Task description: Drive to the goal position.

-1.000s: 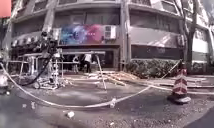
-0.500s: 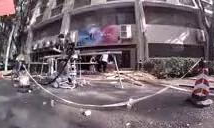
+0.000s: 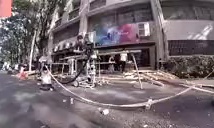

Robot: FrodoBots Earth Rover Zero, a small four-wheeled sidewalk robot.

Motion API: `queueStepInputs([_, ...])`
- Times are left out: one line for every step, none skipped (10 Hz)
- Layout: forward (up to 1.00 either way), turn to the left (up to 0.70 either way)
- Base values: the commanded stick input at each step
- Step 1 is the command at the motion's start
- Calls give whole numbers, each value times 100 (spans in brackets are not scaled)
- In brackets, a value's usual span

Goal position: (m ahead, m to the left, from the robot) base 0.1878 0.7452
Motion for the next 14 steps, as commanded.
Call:
queueStepInputs([0, 45])
queueStepInputs([0, 45])
queueStepInputs([0, 45])
queueStepInputs([0, 45])
queueStepInputs([0, 32])
queueStepInputs([0, 7])
queueStepInputs([0, 0])
queueStepInputs([0, 0])
queueStepInputs([0, 0])
queueStepInputs([0, 0])
queueStepInputs([0, 0])
queueStepInputs([0, 0])
queueStepInputs([0, 0])
queueStepInputs([0, 0])
